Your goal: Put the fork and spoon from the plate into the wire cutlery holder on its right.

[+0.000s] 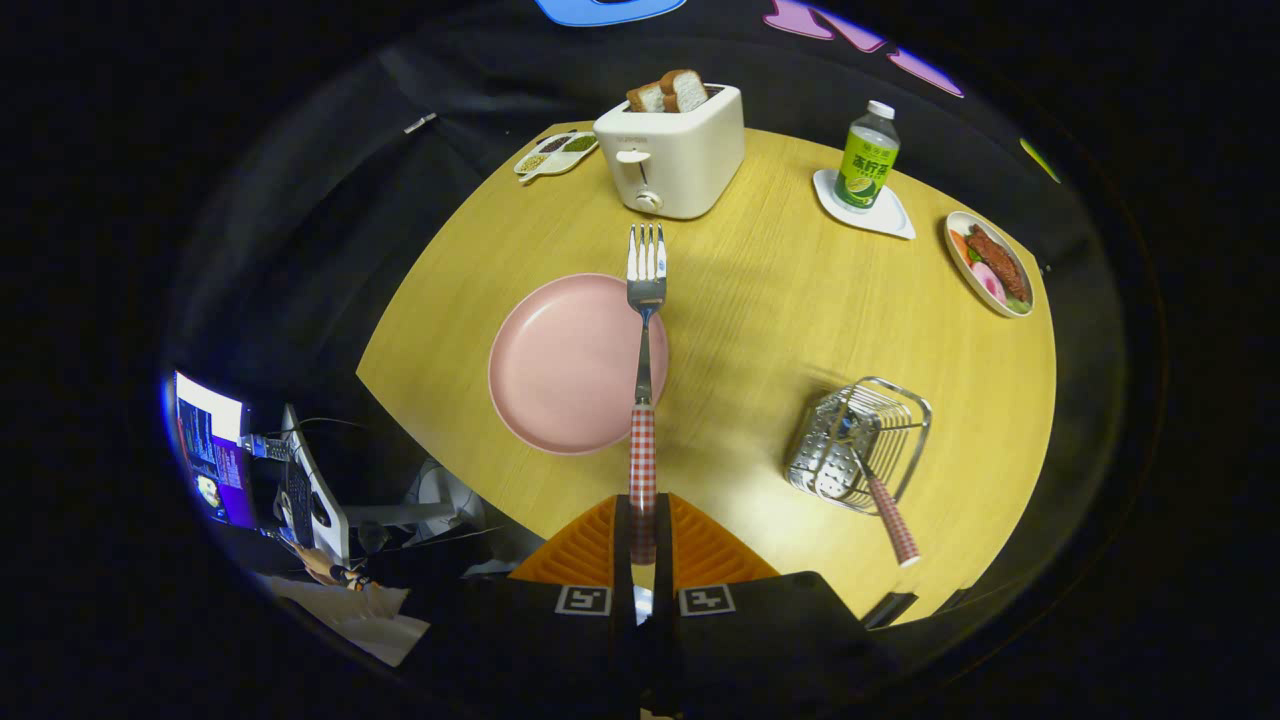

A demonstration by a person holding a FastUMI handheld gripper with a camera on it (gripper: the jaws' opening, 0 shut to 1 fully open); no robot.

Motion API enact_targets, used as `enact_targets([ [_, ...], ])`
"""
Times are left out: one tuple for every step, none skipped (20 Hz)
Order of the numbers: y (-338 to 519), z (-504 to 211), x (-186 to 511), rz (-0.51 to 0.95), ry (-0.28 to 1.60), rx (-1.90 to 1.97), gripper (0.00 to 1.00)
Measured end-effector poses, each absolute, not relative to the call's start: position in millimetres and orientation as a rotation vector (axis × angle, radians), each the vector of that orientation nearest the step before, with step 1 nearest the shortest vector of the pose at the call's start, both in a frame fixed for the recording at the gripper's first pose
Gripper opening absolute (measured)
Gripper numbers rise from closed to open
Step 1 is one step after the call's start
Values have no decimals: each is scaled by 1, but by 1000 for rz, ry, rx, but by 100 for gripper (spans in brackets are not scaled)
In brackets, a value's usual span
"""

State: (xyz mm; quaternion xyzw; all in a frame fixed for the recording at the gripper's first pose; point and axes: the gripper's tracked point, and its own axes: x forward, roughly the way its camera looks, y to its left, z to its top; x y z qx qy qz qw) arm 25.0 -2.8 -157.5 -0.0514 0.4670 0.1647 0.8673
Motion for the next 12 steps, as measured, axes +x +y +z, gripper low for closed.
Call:
enact_targets([
  [-12,-152,21,338,983,-103,10],
  [-21,-147,20,325,988,-96,10],
  [-31,-142,20,311,986,-86,10],
  [-39,-138,20,302,988,-71,10],
  [-44,-134,18,301,997,-56,10],
  [-50,-131,15,304,1009,-50,10],
  [-58,-128,12,307,1022,-59,10],
  [-68,-126,10,304,1032,-78,10],
  [-78,-125,9,301,1043,-100,10],
  [-88,-125,9,300,1058,-122,10],
  [-97,-125,7,296,1077,-140,10],
  [-106,-125,6,294,1093,-155,10],
])
